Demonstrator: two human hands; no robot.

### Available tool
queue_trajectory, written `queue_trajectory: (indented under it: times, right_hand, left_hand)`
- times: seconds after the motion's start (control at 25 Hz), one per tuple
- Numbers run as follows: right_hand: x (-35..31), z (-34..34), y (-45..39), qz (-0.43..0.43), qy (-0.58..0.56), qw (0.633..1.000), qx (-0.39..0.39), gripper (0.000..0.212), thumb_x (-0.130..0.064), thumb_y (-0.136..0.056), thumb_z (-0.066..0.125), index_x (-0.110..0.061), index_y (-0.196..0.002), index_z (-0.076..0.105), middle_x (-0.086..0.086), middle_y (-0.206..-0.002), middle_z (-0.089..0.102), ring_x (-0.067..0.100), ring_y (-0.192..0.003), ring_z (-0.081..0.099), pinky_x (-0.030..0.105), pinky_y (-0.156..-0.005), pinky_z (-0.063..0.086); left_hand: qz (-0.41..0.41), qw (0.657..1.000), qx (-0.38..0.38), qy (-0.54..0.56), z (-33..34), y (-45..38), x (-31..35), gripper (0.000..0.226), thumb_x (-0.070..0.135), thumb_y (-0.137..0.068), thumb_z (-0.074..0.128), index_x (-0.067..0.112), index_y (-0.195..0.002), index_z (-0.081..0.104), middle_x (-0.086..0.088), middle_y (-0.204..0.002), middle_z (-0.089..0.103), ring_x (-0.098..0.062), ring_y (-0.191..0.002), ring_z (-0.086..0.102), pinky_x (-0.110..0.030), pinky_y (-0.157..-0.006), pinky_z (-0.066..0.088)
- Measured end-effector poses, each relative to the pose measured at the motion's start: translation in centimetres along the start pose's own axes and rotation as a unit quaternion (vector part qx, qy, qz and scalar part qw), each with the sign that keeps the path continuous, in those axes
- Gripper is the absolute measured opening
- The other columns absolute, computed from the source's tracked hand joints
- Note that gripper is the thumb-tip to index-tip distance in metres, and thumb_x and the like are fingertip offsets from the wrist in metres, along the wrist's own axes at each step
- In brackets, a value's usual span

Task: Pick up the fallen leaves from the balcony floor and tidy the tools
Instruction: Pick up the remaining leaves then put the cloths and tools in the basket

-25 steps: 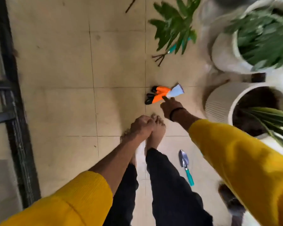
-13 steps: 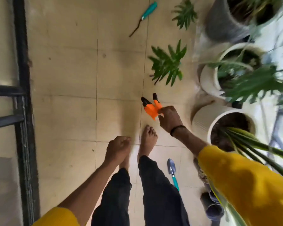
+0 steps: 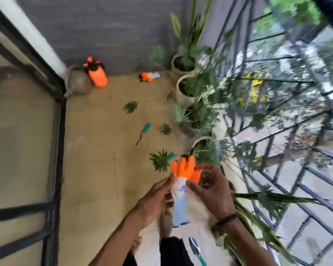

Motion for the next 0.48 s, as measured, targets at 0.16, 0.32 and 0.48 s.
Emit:
queue_trajectory:
  times: [0.16, 0.32, 0.48]
  right_hand:
    - [-2.4, -3.0, 7.7, 0.042, -0.076, 0.993, 0.074, 0.087, -0.04, -0.064, 0.094, -0.033, -0.136, 0.045, 0.004, -0.108, 0.068, 0.016, -0.091, 0.07, 0.036, -0.078, 0.057]
    - [0.3, 1.9, 19.0, 0.244, -0.461, 0.853, -0.008, 0.072, -0.064, -0.073, 0.075, -0.014, -0.124, 0.066, 0.013, -0.117, 0.069, 0.028, -0.101, 0.067, 0.043, -0.081, 0.057]
    - [0.5, 3.3, 28.4, 0.178, -0.518, 0.836, 0.04, 0.061, -0.037, -0.069, 0.091, -0.007, -0.117, 0.069, 0.018, -0.117, 0.066, 0.028, -0.1, 0.064, 0.041, -0.078, 0.057]
  left_hand:
    - [0.09, 0.992, 0.006, -0.086, 4.6, 6.0, 2.5, 0.027, 0.044, -0.088, 0.072, 0.02, -0.098, 0.081, -0.005, -0.103, 0.077, -0.012, -0.092, 0.069, -0.028, -0.083, 0.051]
    - [0.081, 0.989, -0.097, -0.073, 7.3, 13.2, 1.0, 0.021, 0.013, -0.096, 0.057, 0.006, -0.094, 0.077, -0.008, -0.091, 0.077, -0.014, -0.074, 0.072, -0.026, -0.068, 0.059]
    - [0.081, 0.963, -0.162, -0.202, 7.0, 17.7, -4.4, 0.027, 0.027, -0.091, 0.061, 0.005, -0.097, 0.075, -0.006, -0.094, 0.074, -0.013, -0.079, 0.067, -0.026, -0.072, 0.055]
Point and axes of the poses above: each hand's wrist, its own y-axis away from the middle knuckle, its own z-axis out of the palm, x = y × z, the point moved 8 cm from there along -y, towards the middle knuckle
